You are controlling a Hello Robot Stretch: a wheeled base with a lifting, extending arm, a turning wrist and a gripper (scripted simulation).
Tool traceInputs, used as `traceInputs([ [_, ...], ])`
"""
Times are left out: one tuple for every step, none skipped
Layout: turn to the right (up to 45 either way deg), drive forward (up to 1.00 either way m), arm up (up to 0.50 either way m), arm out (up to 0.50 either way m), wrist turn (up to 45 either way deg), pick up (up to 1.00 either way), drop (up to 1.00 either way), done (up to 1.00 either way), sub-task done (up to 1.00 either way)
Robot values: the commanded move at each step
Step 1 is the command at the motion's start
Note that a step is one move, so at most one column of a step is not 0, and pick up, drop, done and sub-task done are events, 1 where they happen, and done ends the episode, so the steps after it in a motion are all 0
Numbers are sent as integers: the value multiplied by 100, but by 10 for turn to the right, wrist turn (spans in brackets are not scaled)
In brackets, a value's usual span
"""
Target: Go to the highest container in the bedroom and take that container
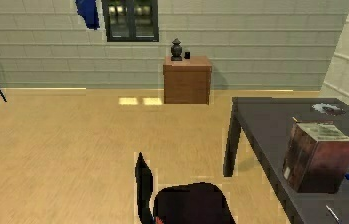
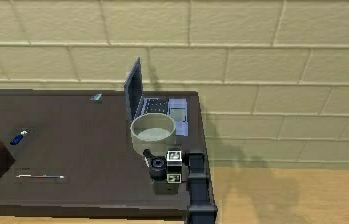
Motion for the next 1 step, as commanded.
traceInputs([
  [0,0,0,0,0,0,0,100,0],
])
